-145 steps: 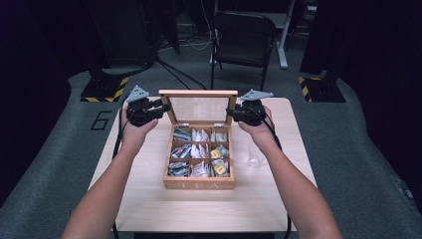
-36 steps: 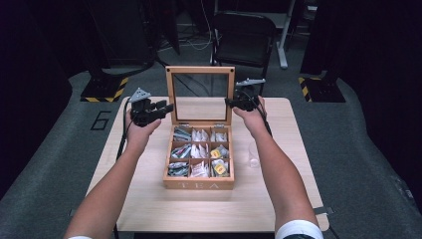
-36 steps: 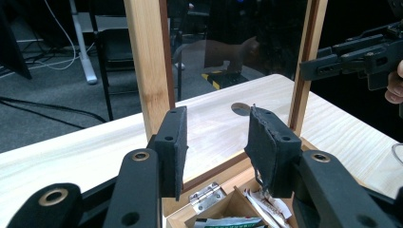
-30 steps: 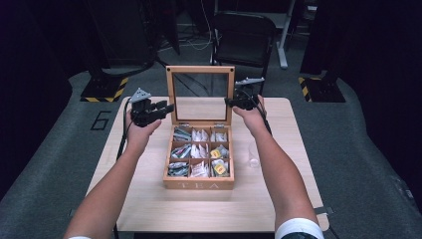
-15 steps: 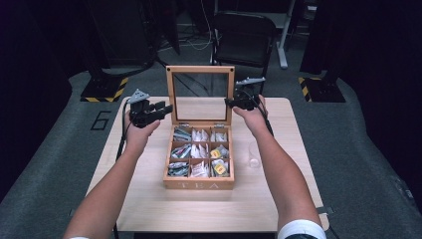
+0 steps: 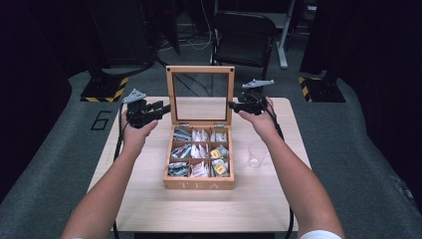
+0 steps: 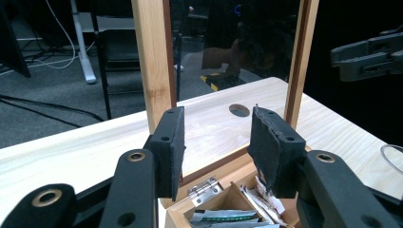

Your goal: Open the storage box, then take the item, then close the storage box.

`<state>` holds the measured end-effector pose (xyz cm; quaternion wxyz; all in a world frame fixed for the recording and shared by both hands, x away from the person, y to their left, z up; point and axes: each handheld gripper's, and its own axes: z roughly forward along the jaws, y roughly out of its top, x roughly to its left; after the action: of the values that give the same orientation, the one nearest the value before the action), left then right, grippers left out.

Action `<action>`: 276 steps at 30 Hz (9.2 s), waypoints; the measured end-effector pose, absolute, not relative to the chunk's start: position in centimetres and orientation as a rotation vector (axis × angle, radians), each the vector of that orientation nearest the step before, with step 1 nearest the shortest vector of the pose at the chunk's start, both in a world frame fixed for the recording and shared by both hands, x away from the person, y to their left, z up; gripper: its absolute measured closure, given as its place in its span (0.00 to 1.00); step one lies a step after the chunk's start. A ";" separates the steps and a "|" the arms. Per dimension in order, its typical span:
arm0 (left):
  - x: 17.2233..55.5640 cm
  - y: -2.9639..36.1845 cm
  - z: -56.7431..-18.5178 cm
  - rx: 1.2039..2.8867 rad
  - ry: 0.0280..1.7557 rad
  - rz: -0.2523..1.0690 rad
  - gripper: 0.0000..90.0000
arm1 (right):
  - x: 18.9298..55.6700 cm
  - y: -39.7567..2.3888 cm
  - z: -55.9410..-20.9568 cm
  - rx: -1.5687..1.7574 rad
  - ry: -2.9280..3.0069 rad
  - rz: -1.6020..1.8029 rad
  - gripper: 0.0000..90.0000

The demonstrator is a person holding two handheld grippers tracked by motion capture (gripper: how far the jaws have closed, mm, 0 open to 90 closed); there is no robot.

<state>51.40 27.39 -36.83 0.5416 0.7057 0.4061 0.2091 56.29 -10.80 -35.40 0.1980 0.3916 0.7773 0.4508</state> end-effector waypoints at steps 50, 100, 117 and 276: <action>48.3 28.5 -37.1 1.675 0.958 0.493 0.60 | 46.5 -11.7 -38.7 0.892 2.313 1.306 0.62; 48.1 28.2 -37.3 1.692 0.949 0.486 0.60 | 44.2 -7.7 -45.5 0.781 2.568 1.274 0.64; 48.0 28.4 -37.2 1.700 0.951 0.490 0.59 | 43.9 -8.0 -45.7 0.791 2.597 1.310 0.79; 48.1 28.9 -38.2 1.682 0.998 0.479 0.58 | 44.4 -20.4 -43.9 1.127 2.283 1.222 1.00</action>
<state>48.06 28.92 -38.15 0.5345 0.7059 0.4190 0.2011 44.38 -20.36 -43.91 0.1582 0.3942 0.7982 0.4272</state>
